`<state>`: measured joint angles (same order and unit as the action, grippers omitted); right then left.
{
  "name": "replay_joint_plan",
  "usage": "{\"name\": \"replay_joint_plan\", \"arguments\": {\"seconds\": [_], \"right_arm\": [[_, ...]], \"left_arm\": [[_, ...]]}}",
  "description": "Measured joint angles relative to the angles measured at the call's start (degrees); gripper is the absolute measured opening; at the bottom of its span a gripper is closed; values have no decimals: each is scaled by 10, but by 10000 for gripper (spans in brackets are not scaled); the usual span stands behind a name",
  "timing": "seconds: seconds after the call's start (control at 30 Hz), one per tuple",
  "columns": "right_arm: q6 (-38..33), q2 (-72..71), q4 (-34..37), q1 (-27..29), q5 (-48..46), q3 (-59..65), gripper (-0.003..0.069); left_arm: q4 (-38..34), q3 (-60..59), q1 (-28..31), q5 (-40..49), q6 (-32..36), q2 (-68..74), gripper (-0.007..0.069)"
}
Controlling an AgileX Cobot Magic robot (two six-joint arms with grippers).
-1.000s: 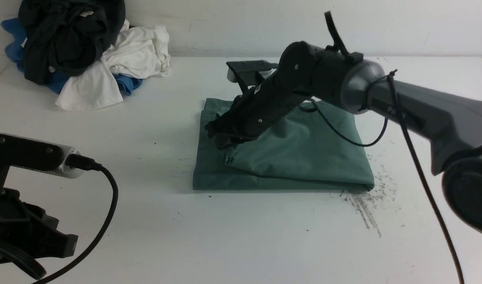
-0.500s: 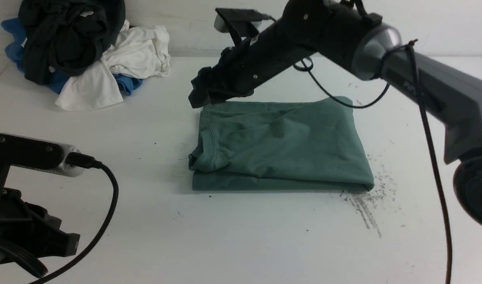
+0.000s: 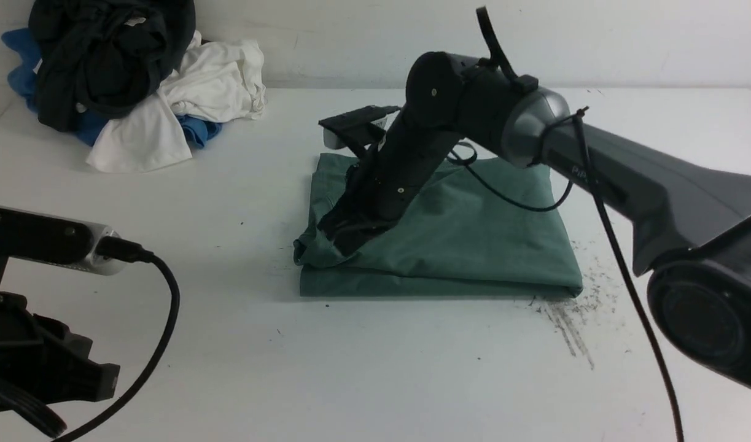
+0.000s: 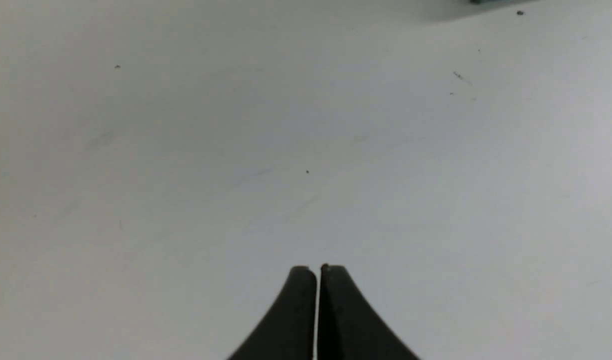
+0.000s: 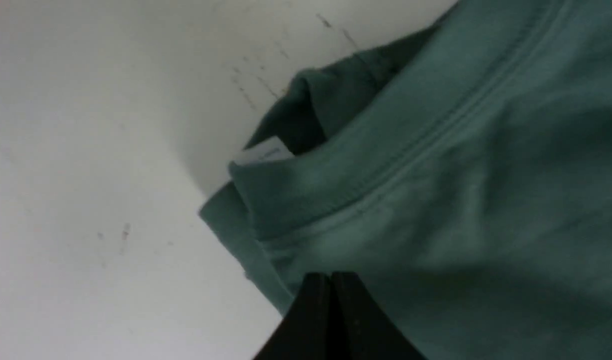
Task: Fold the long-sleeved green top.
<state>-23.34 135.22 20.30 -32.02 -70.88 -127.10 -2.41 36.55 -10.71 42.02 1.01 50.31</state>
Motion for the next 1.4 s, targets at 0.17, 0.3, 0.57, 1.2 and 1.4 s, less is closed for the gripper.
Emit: {"name": "replay_joint_plan", "arguments": {"seconds": [0.17,0.3,0.57,1.2,1.4], "right_arm": [[16,-49,-91,26,-3,-6,-12],[36,-51,-106,61,-3,0,-13],[47,22,-69,77,51,23,-13],[58,-102,-174,43,16,26,-13],[140,-286,-310,-24,-8,31,-13]], "left_arm": [[0,-1,0,-31,31,-58,-7],[0,-24,0,-92,43,-111,-7],[0,-87,0,-165,61,-207,-7],[16,-105,0,-192,62,-292,-7],[24,-125,0,-172,60,-377,-7]]}}
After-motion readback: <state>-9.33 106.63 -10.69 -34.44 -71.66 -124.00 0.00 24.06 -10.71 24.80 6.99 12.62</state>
